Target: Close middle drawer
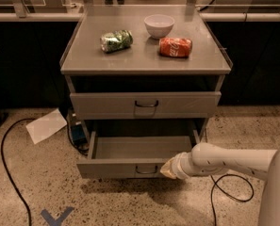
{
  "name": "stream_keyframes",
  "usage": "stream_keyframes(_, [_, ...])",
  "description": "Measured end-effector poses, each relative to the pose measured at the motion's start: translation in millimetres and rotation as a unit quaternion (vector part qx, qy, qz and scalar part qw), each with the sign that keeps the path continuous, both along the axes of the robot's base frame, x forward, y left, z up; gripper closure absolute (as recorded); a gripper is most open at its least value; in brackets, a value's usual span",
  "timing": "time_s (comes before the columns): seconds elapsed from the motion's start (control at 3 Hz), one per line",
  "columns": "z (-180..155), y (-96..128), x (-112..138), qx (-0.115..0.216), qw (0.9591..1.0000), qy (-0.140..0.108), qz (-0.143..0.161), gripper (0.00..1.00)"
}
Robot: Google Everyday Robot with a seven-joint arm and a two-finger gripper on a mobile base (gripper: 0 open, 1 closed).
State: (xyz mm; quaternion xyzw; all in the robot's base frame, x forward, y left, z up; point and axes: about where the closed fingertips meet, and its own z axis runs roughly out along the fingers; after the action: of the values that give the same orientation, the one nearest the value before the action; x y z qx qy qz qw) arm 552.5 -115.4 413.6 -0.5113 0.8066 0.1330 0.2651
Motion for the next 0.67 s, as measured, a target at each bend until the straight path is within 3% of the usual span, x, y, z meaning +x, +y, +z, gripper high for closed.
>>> stream_keyframes(0.33, [-0.4, -3.1, 11.1, 0.023, 0.9996, -0.008, -0.014, 1.00])
stream_keyframes(0.67, [-0.4, -3.1, 11.1, 0.023, 0.9996, -0.008, -0.014, 1.00])
